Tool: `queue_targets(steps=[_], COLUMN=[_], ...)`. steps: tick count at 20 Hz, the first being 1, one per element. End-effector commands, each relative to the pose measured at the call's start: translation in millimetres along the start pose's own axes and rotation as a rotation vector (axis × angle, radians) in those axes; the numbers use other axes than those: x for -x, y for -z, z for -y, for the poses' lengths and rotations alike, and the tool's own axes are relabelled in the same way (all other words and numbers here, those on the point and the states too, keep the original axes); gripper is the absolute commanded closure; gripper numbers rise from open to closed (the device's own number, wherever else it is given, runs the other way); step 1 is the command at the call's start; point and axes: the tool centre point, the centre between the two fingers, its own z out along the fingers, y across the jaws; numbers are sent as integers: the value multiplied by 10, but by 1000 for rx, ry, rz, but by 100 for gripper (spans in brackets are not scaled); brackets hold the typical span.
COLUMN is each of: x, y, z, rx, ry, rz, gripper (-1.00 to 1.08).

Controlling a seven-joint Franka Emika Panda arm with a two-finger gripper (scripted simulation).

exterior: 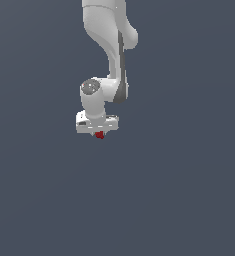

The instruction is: Pick up the object and move it to a goal position.

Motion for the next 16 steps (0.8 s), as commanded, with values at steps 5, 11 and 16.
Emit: queue_targets(steps=[5, 11, 16], x=[304, 480, 561], y=[153, 249, 295], z=[-692, -1137, -1354], rx=[0, 0, 0], ry=[0, 0, 0], rz=[-1, -1, -1], gripper=[108, 108, 108])
